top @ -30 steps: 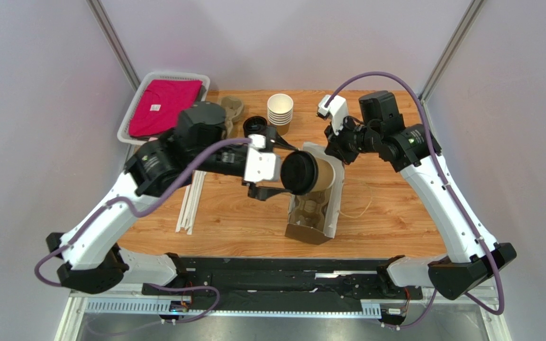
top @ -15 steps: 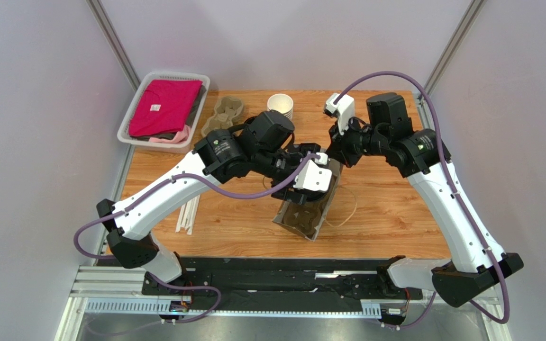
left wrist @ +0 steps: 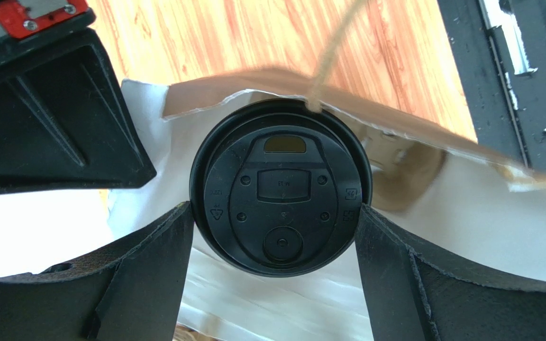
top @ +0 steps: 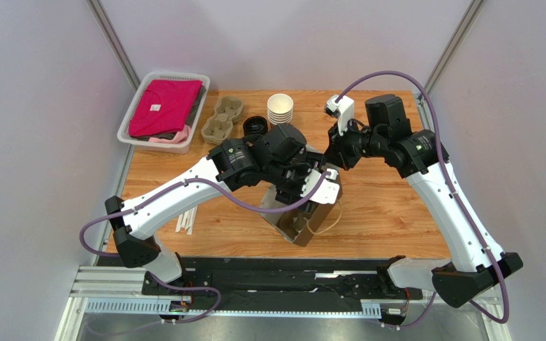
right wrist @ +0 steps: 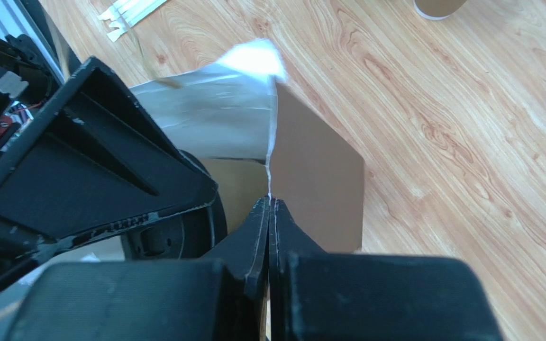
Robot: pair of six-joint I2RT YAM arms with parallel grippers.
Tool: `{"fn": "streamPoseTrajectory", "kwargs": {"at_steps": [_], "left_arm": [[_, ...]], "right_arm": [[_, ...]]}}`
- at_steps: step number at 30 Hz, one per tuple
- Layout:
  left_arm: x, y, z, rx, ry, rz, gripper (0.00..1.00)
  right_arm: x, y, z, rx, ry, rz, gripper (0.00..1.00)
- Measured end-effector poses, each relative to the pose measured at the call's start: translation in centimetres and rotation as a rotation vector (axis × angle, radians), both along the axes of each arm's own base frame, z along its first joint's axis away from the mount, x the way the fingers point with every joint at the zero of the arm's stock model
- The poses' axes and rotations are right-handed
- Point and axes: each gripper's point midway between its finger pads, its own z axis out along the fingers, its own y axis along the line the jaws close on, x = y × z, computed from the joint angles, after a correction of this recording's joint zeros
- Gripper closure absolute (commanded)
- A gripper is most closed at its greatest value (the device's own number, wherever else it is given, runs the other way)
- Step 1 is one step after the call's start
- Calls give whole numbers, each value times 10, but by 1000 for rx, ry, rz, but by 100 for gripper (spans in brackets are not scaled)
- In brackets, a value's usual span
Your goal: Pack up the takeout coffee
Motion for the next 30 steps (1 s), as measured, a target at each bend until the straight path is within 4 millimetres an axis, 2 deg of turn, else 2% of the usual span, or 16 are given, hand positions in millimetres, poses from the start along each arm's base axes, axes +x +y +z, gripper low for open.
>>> {"fn": "streamPoseTrajectory", "kwargs": {"at_steps": [7, 9, 14, 17, 25, 30], "left_arm": [[1, 1, -5, 21, -24, -18, 35], [0, 4, -19, 51, -18, -21, 35], [-5, 21, -72, 169, 6, -37, 34], [-6, 28, -88, 207, 13, -42, 34], [-4, 25, -92, 199, -14, -62, 34], [-3, 25, -93, 205, -28, -75, 35]], "right_arm": [[-4, 4, 2, 23, 18, 14, 100], [-5, 5, 2, 29, 20, 19, 100], [-12, 6, 5, 53, 7, 40, 100], [-19, 7, 9, 80, -14, 61, 100], [-40, 8, 19, 150, -123, 145, 100], [-42, 9, 16, 146, -170, 187, 100]]}}
